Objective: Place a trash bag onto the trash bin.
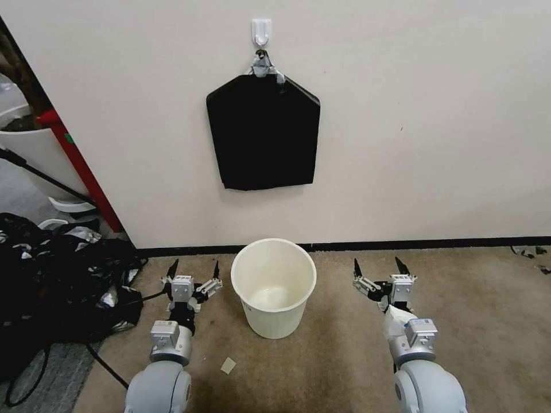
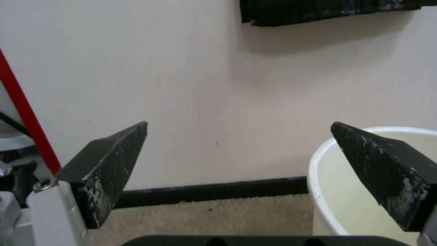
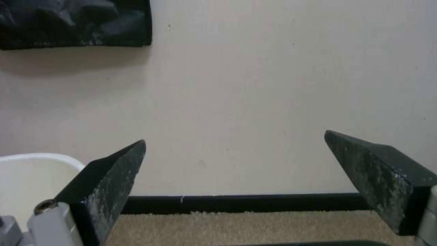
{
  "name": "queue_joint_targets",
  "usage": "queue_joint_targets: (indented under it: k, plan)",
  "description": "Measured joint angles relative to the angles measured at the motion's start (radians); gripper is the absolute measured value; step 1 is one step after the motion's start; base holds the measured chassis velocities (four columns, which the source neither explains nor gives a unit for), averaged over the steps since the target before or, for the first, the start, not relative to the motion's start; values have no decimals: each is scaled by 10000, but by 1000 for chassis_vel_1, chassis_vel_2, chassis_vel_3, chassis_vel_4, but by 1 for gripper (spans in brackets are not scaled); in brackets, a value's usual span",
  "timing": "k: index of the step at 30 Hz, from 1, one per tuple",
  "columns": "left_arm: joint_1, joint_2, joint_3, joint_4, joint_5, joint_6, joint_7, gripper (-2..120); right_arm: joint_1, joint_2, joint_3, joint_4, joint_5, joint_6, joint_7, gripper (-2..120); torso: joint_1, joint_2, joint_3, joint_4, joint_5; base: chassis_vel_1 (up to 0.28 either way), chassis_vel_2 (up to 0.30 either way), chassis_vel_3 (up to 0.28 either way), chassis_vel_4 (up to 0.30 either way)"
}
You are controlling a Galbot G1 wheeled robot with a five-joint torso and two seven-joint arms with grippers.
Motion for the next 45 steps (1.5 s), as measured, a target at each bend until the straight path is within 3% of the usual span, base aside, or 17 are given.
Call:
queue_joint_targets:
  k: [22, 25, 26, 28, 33, 45]
  plan:
    - [-33, 26, 120, 1, -138, -68, -127, 100, -9, -49, 4, 71, 25, 110, 99, 100, 0, -1, 0, 3, 2, 0, 0, 0, 0]
    - [-308, 199, 1054, -14, -1025, -707, -1059, 100, -139, -471, 146, 620, 296, 1033, 834, 100, 0, 0, 0, 3, -3, 0, 0, 0, 0]
    - [-308, 199, 1054, -14, -1025, -707, -1059, 100, -139, -471, 146, 620, 296, 1033, 834, 100, 0, 0, 0, 3, -3, 0, 0, 0, 0]
    - [-611, 389, 2057, -62, -1946, -1486, -1998, 100, -279, -928, 306, 1210, 590, 2023, 1629, 100, 0, 0, -1, -4, -6, 0, 0, 0, 0]
    - [-697, 423, 2048, 56, -1590, -2054, -1596, 100, -157, -1056, 319, 952, 426, 2710, 1076, 100, 0, 0, 0, 1, 2, 0, 0, 0, 0]
    - [-420, 426, 1188, 61, 221, -2357, -1493, 100, 268, -1419, -15, 323, 1038, 2722, 827, 100, 0, 0, 0, 0, -1, 0, 0, 0, 0]
